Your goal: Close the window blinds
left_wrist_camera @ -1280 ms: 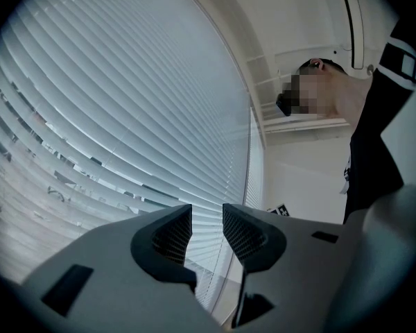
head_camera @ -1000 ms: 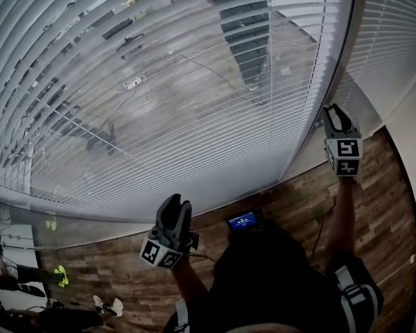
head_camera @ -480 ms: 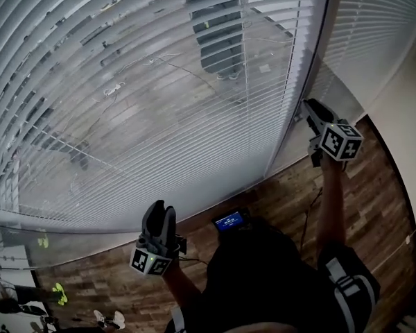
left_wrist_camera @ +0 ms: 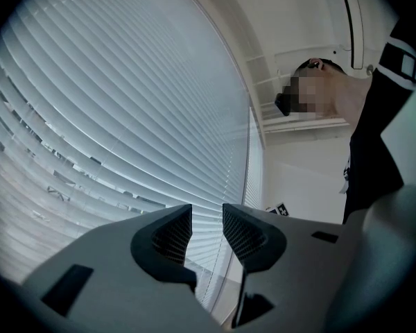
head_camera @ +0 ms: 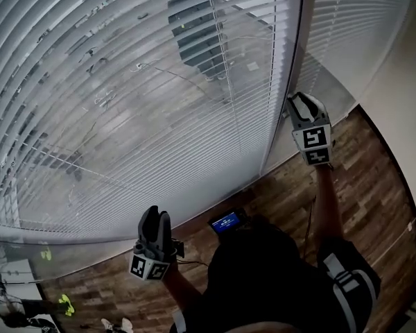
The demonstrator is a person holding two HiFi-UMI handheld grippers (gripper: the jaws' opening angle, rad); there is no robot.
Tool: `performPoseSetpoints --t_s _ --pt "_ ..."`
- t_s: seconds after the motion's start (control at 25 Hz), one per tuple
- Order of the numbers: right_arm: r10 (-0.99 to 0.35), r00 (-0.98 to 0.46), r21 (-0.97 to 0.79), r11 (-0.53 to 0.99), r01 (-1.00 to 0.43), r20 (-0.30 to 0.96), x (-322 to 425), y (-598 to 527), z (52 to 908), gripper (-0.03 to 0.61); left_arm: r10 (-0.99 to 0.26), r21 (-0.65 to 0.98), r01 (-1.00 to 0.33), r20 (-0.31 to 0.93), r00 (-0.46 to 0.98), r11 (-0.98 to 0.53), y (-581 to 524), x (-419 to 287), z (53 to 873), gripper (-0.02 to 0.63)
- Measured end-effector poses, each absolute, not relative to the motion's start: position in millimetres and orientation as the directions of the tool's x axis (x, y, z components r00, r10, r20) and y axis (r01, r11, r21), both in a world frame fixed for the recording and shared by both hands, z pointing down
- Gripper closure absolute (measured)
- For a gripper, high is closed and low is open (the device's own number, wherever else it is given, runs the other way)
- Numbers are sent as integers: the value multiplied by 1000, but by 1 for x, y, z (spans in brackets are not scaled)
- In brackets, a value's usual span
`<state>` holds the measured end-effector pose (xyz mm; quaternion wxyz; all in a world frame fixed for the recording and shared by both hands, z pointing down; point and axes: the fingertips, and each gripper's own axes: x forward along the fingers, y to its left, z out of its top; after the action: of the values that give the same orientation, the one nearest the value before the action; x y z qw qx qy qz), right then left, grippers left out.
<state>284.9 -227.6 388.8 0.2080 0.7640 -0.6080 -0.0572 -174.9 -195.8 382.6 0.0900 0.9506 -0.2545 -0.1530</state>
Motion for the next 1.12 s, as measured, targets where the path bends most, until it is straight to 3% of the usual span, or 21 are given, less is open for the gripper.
performPoseSetpoints --t_s 0.16,0.4,0.56,0.64,0.88,1.12 --pt "-952 245 264 -193 -945 182 283 -223 390 453 -513 244 -460 -249 821 -854 -193 -183 383 479" --pt "-980 105 -237 -144 -961 171 294 -224 392 453 -504 246 -449 -251 826 -859 -194 -175 378 479" --pt "-993 36 -385 -78 -920 116 300 -223 390 453 -499 244 -445 -249 830 -862 -193 -168 375 479" --pt "-994 40 -298 -68 -952 99 297 -220 391 453 -496 243 -443 -247 832 -863 -192 -167 376 479" --pt "-970 201 230 -166 -959 138 290 -221 396 436 -500 256 -442 -246 830 -860 -196 -164 379 479" --pt "-959 239 314 -182 -932 153 292 -224 392 451 -501 245 -448 -230 835 -860 -194 -162 383 479"
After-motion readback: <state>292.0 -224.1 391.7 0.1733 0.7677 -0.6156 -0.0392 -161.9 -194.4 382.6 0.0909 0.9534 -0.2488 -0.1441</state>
